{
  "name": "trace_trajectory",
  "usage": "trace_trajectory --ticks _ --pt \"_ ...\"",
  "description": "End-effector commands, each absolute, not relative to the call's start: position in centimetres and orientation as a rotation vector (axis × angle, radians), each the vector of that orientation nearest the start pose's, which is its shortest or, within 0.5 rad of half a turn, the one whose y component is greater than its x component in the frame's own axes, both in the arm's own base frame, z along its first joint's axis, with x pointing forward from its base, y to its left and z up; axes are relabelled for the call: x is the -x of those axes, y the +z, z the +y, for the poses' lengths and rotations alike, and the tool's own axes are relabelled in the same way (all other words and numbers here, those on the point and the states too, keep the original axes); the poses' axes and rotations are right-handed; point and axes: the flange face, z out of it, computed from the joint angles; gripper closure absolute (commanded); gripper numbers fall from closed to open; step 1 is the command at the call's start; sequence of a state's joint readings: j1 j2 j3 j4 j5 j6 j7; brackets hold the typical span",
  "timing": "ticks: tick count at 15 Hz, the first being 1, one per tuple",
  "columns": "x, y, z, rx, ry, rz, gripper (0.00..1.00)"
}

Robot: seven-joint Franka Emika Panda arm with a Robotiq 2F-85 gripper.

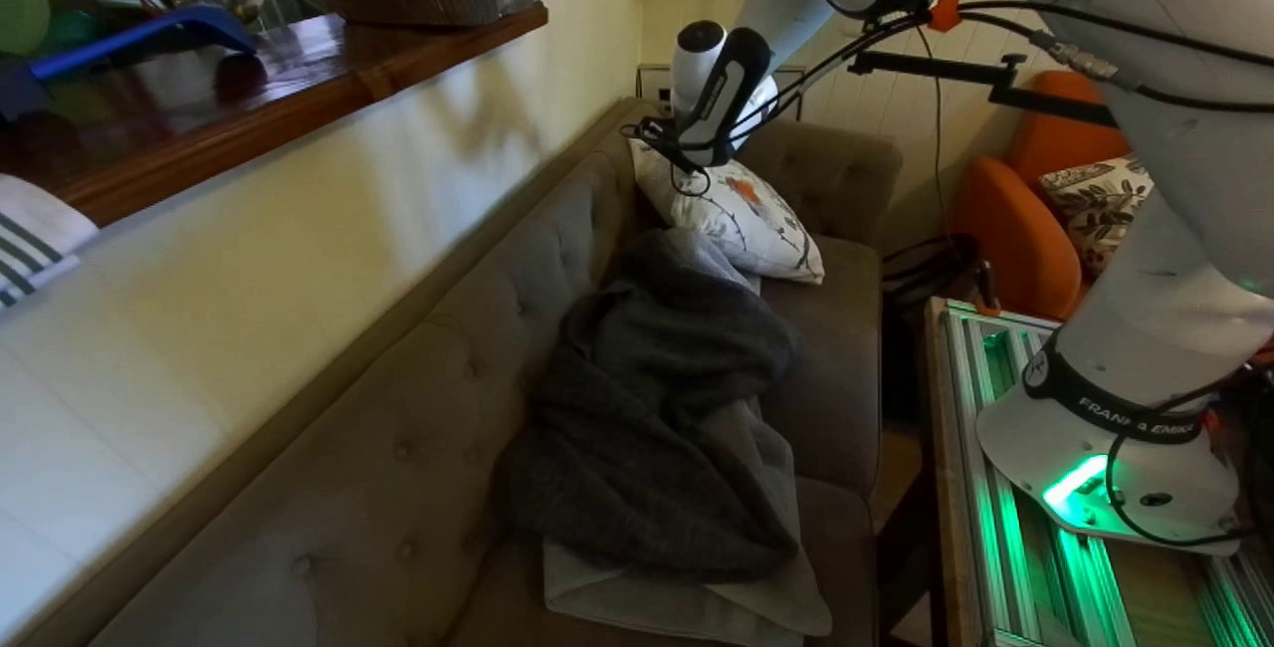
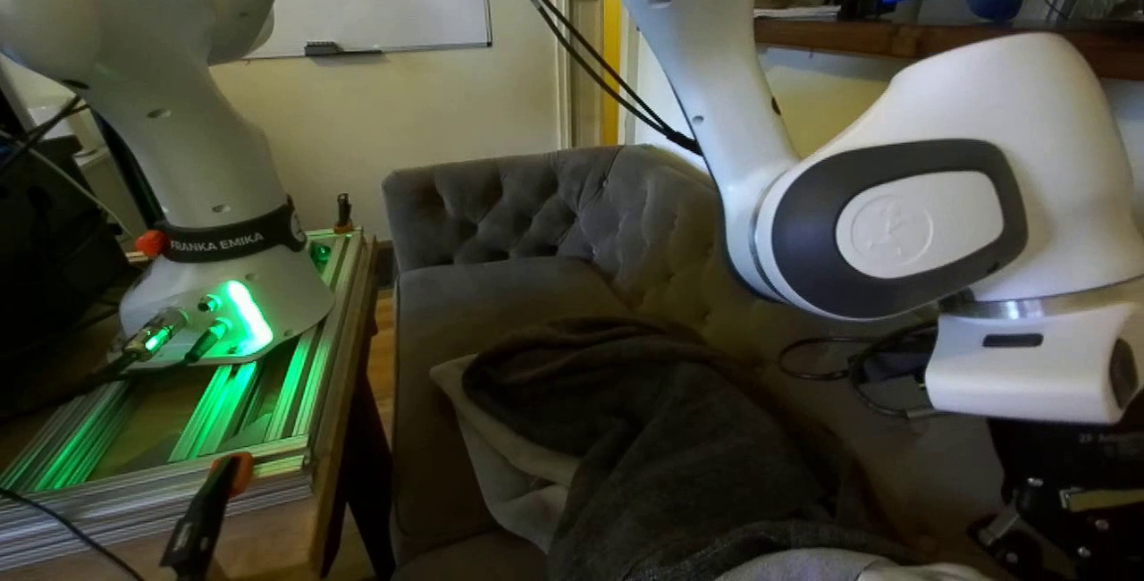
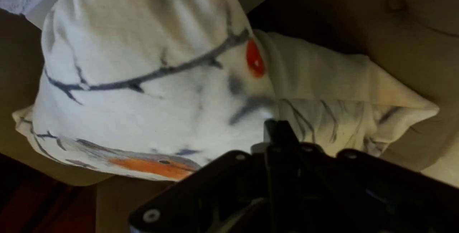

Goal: Move the white pillow to the left

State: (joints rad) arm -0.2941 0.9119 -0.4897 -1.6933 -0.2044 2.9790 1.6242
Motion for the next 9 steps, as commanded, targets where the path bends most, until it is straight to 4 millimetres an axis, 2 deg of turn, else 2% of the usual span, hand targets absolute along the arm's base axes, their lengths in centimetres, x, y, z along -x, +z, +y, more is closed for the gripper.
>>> trace_trajectory --ticks 1,9 --pt "-53.2 19.4 -42.1 1.859 -1.041 2.496 1.0" --pt "-52.5 21.7 -40.9 2.077 -1.221 2.152 1.0"
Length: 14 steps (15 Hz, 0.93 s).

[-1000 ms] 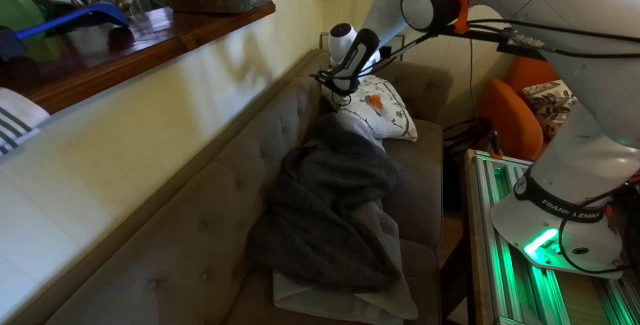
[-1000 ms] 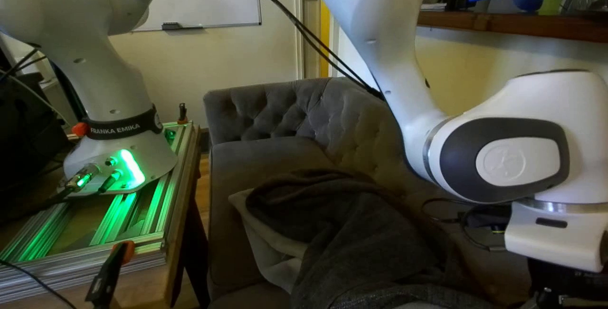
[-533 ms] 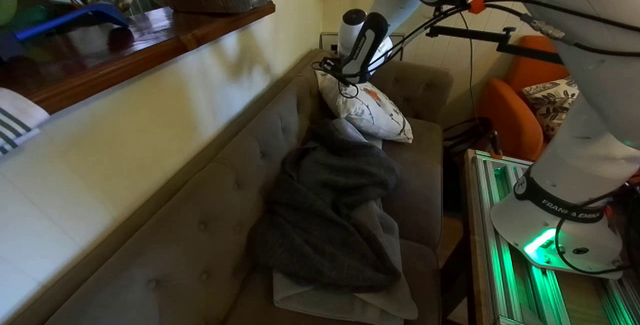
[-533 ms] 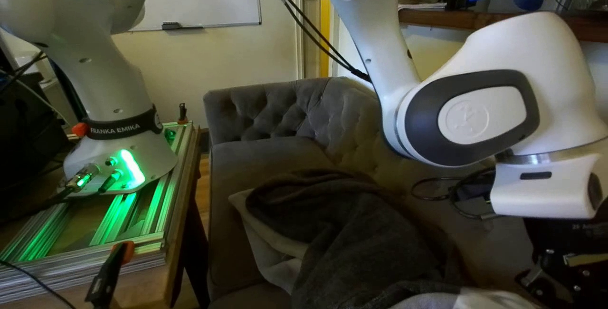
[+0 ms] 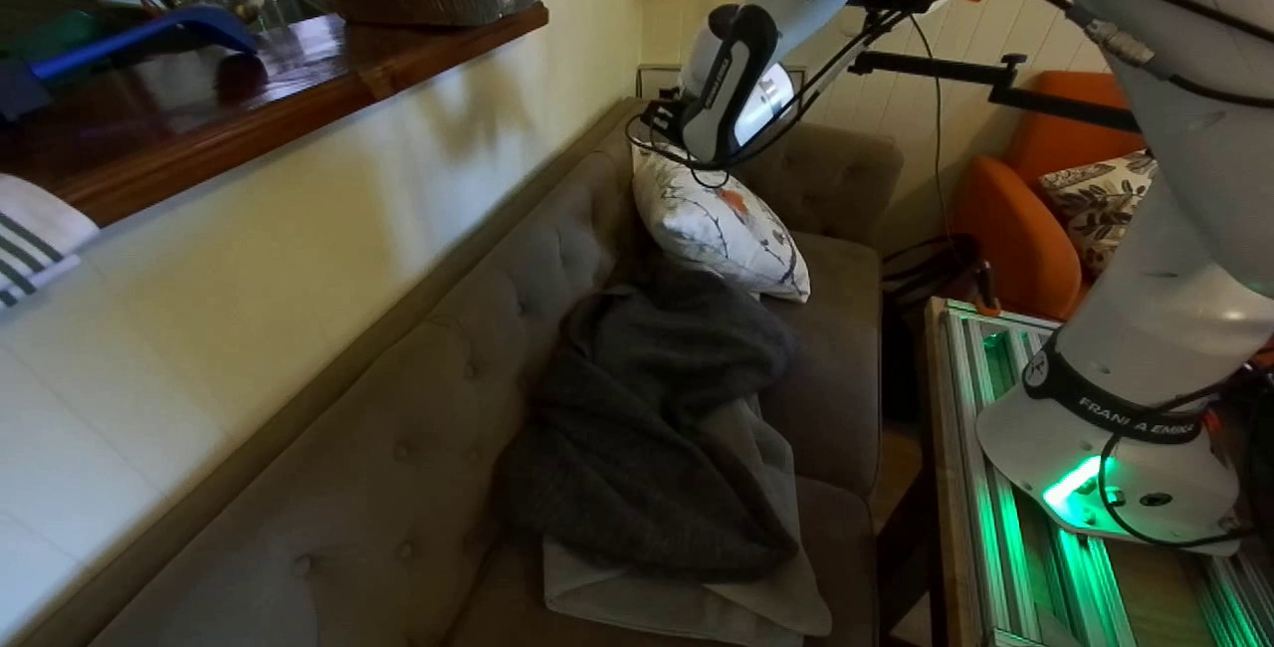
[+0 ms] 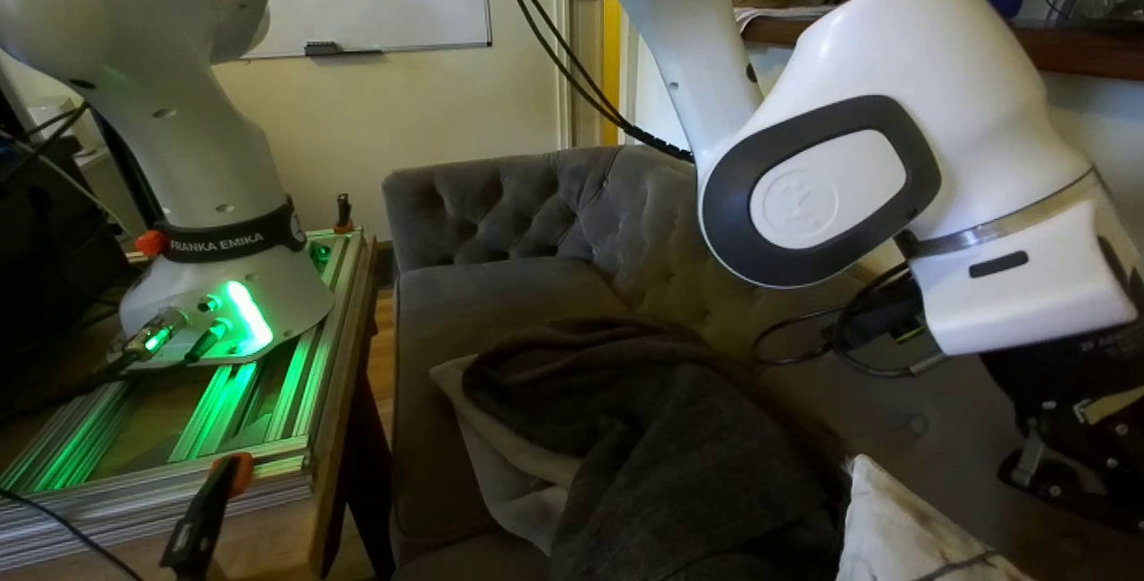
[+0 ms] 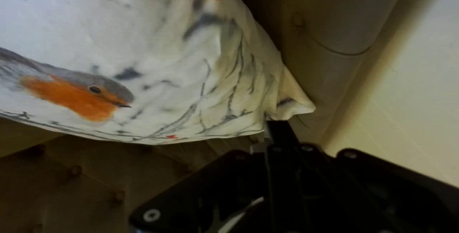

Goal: Move the white pillow to the left

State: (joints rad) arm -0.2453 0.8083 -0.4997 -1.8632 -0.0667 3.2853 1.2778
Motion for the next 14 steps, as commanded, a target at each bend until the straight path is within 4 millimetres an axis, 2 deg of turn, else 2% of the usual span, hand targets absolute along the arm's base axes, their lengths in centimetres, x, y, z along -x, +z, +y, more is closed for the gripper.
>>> trace_trajectory --ticks 1,2,3,4,5,8,11,14 --pt "-52.7 21.8 -40.9 2.102 -1.224 2.128 1.0" --pt "-53.1 22.5 -37.0 2.124 -1.187 2.127 1.0" --pt "-53.7 22.3 -36.7 2.135 -1.156 2.143 1.0" --pt "-54.4 21.9 -36.2 2.13 -1.12 2.17 0.74" --pt "-55.2 21.7 -35.4 2.102 -1.095 2.205 0.73" --pt "-56.4 21.1 -33.9 2.071 -0.937 2.336 0.54" --pt "-57.0 20.8 -34.2 2.044 -0.922 2.413 0.33" --pt "-57.3 19.5 -36.2 2.012 -0.866 2.511 0.12"
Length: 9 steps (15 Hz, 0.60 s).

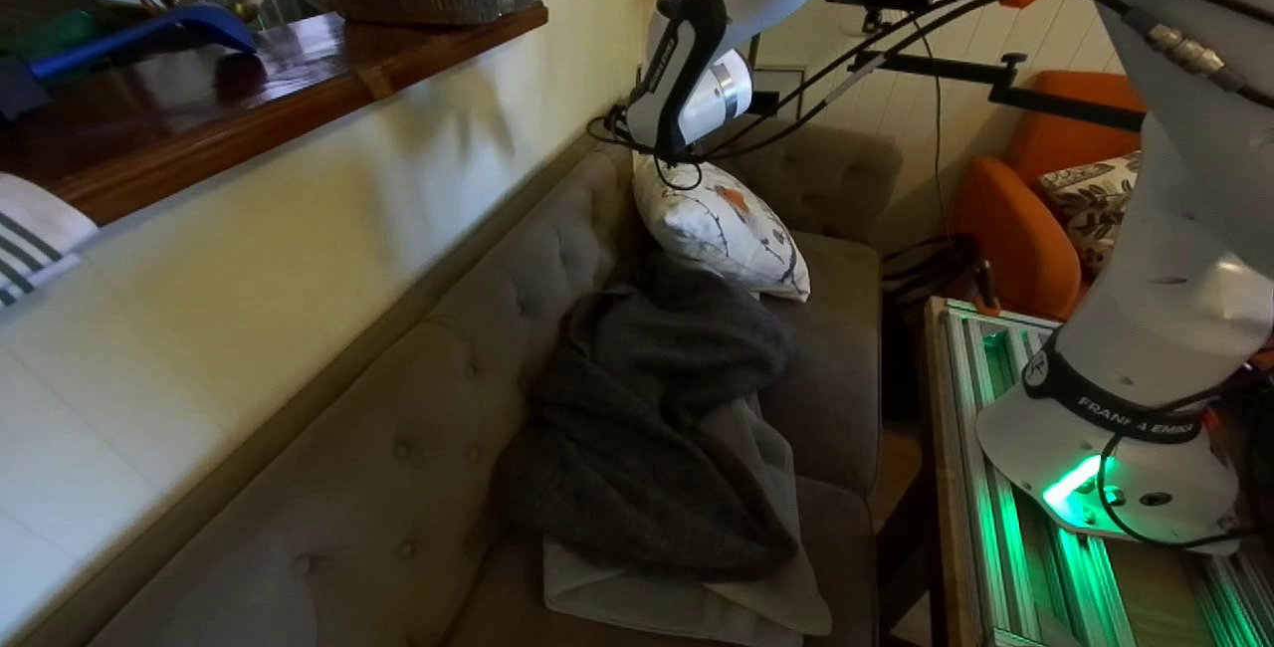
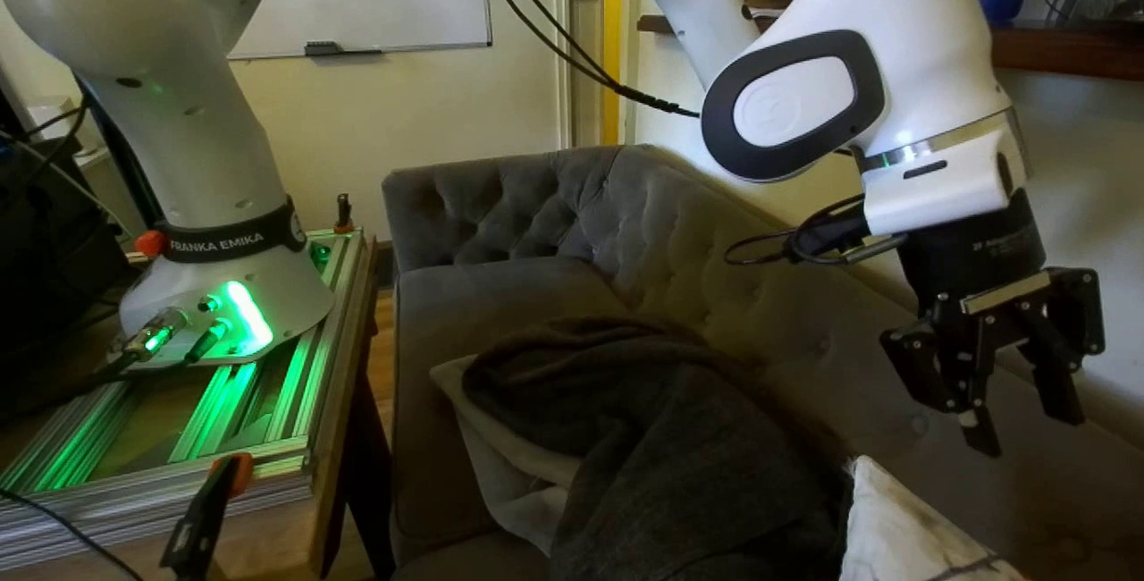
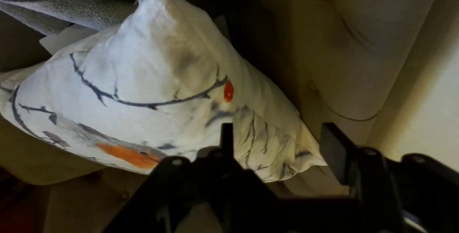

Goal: Move the white pillow to the left

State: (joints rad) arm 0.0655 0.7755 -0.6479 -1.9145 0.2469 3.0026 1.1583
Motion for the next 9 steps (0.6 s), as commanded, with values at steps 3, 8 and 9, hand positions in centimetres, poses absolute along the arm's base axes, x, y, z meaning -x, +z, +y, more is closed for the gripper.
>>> trace_trajectory --ticks 3,8,9 --pt "-56.4 19.6 -36.1 2.052 -0.845 2.497 0.17" --pt "-56.9 18.8 -36.5 2.066 -0.85 2.511 0.01" --pt "-57.2 18.7 -36.3 2.117 -0.815 2.45 0.0"
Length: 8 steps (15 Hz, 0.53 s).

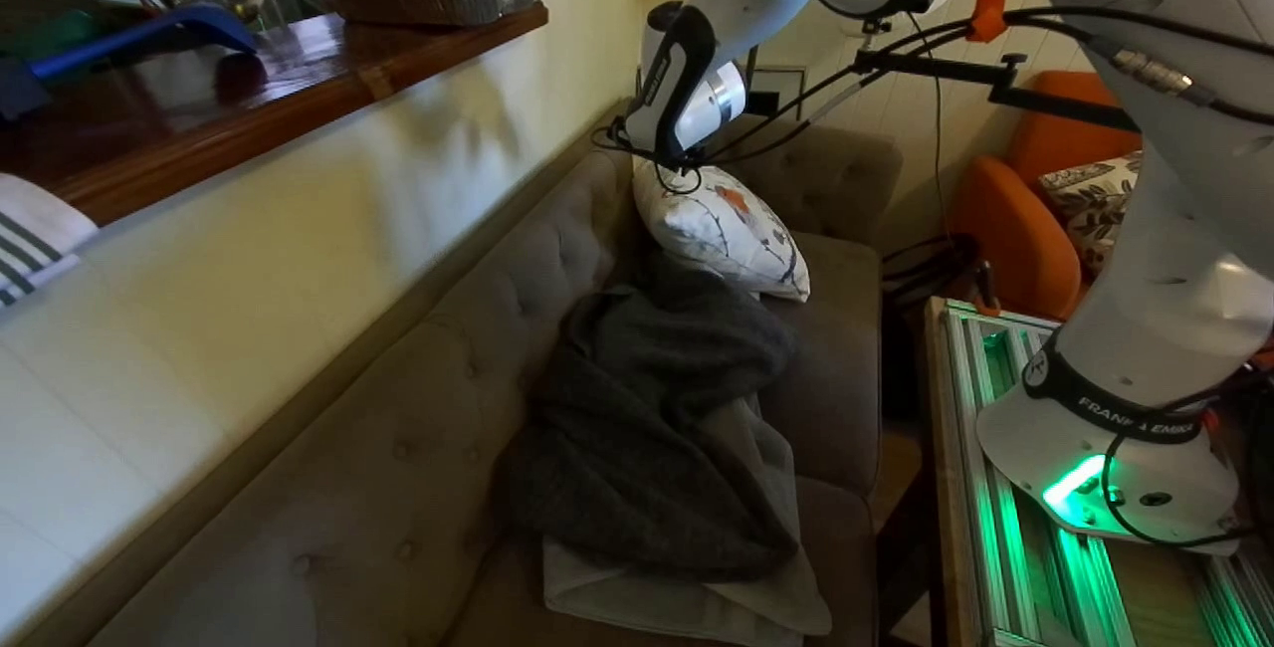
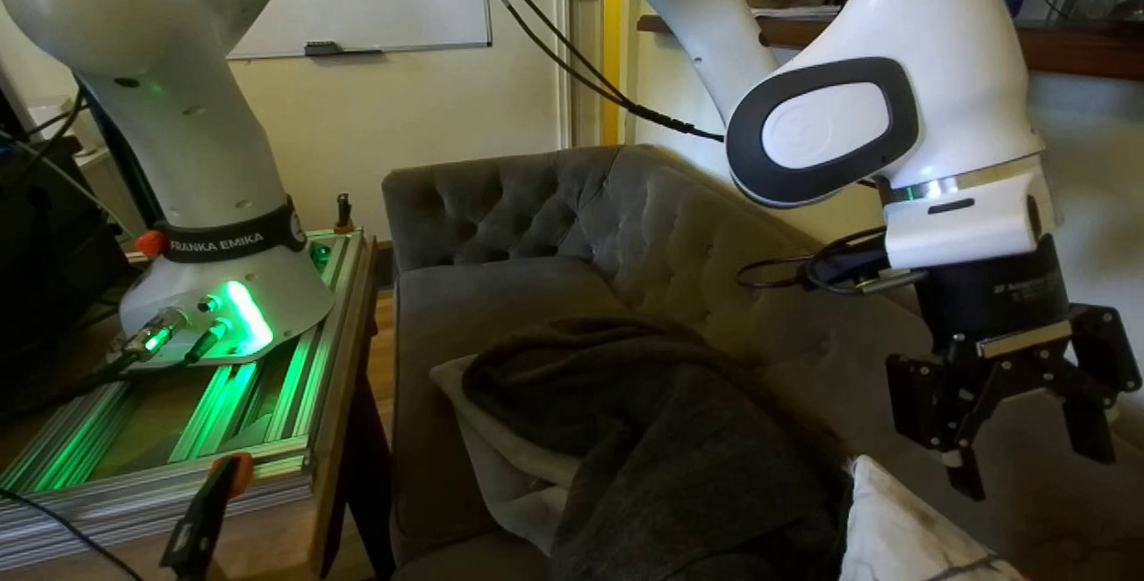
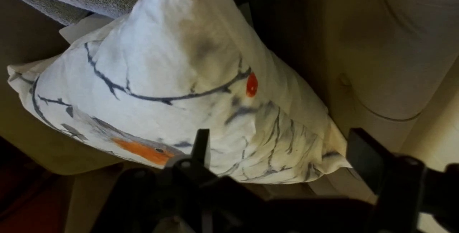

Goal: Move the white pillow to the left

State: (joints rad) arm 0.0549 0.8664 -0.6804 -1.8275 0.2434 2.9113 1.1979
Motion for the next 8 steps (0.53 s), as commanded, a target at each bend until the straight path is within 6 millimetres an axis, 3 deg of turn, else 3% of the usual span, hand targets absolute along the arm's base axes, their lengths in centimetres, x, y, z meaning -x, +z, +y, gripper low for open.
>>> trace_trajectory --ticks 1,5,8 --pt "-57.5 18.6 -35.9 2.176 -0.785 2.393 0.0" --pt "-57.7 17.2 -34.5 2.493 -0.704 2.201 0.0" --pt "-57.6 17.2 -34.3 2.695 -0.662 2.093 0.0"
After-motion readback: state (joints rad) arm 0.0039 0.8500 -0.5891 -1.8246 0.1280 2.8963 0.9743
